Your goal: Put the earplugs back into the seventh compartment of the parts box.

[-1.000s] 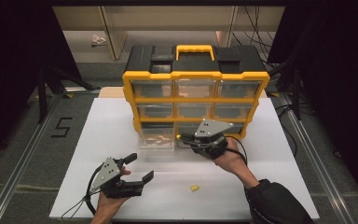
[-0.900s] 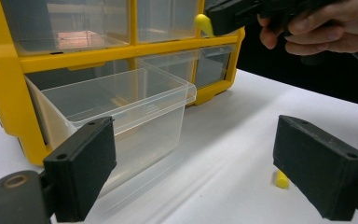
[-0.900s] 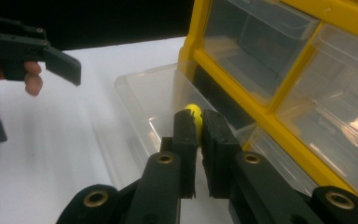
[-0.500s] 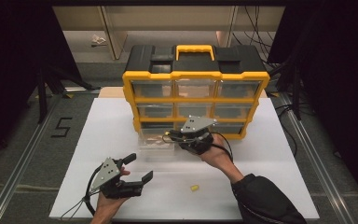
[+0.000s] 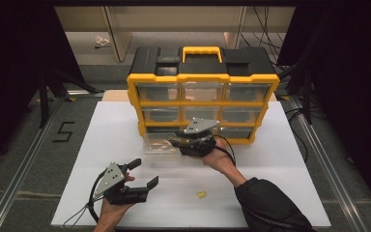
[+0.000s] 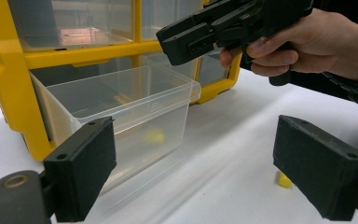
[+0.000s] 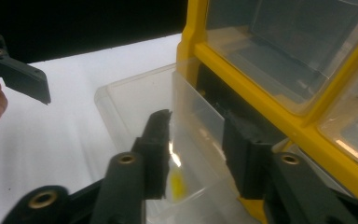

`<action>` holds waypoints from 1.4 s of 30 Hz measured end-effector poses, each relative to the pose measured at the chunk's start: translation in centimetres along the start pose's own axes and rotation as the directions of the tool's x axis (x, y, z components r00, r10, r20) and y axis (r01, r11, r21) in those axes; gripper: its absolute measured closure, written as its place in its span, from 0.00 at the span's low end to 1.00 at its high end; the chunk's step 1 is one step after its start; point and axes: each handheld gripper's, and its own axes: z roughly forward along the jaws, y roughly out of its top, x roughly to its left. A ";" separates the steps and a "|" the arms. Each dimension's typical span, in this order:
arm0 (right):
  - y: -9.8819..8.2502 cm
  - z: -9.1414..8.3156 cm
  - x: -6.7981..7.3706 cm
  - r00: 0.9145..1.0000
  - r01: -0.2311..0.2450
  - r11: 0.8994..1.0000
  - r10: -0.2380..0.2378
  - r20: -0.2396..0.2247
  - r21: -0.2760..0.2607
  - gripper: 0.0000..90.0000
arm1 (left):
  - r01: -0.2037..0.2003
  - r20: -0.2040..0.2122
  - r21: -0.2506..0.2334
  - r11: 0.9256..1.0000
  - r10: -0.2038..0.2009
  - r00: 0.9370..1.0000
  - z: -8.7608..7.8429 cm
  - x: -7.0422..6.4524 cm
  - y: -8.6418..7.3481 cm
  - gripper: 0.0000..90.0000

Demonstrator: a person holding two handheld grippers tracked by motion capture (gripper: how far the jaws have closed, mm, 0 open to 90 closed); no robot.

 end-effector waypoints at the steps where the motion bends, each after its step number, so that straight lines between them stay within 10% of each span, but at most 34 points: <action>1: 0.0 0.0 0.0 1.000 0.000 1.000 0.000 0.000 0.000 0.68 | 0.000 0.000 0.000 1.000 0.000 1.000 0.0 0.0 0.0 0.14; 18: 0.6 -2.7 2.0 0.999 0.025 1.000 -0.026 -0.047 -0.008 0.42 | 0.006 0.003 -0.010 1.000 -0.006 1.000 -0.5 -0.2 0.0 0.14; 42: -3.1 -6.6 2.1 0.998 0.019 0.998 -0.016 -0.057 0.064 0.37 | 0.017 0.009 -0.012 1.000 -0.017 1.000 -0.5 -0.2 0.0 0.14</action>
